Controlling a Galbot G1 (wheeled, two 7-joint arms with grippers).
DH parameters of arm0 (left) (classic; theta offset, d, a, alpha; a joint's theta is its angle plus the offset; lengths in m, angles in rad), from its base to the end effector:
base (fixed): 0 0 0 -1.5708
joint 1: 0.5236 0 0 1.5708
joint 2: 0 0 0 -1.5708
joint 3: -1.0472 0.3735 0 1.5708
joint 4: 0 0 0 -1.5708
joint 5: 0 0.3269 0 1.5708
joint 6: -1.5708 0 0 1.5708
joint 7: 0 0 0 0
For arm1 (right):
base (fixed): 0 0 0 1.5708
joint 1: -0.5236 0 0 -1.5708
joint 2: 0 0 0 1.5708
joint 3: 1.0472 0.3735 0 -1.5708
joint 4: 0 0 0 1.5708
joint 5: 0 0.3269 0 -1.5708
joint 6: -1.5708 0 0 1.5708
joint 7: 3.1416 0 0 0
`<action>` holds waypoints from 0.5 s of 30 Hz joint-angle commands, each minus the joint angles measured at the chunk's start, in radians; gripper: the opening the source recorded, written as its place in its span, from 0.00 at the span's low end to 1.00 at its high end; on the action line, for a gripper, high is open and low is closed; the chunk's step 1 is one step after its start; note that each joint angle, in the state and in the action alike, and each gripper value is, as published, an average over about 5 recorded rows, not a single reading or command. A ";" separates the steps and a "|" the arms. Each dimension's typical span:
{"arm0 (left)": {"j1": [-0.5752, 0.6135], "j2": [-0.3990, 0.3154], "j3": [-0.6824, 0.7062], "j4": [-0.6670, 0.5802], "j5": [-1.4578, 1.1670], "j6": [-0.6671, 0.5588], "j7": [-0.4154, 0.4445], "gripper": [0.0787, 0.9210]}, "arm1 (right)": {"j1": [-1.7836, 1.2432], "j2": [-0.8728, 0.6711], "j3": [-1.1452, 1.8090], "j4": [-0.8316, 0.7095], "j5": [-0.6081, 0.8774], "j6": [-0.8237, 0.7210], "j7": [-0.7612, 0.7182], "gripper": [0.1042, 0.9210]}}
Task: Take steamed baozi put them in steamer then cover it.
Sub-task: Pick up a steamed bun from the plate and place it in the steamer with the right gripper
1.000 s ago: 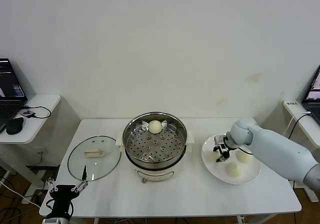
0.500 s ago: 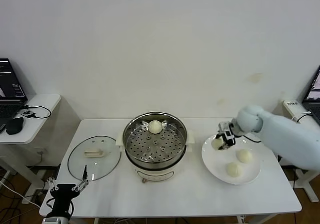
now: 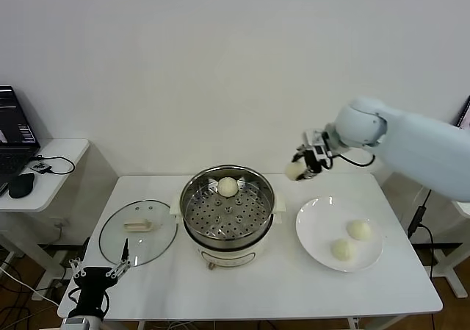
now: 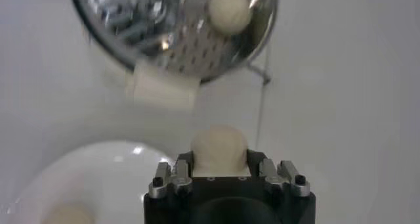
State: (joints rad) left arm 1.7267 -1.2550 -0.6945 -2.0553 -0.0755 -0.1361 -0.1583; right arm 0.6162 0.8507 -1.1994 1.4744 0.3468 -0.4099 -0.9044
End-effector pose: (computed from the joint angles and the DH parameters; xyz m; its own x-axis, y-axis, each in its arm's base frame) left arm 0.0992 0.1155 -0.3308 -0.9936 -0.1125 -0.0065 -0.1099 0.9546 0.2767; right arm 0.5189 -0.0253 -0.0014 -0.3841 -0.3154 0.8677 -0.8754 -0.1742 -0.4508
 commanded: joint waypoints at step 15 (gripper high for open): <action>0.002 -0.016 -0.041 -0.025 -0.020 -0.001 -0.001 0.88 | -0.161 0.498 -0.020 -0.271 0.173 -0.136 0.132 0.53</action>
State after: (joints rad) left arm 1.7303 -1.2692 -0.7297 -2.0783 -0.0930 -0.1370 -0.1591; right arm 0.5432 1.1928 -1.2188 1.3152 0.4945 -0.5138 -0.8031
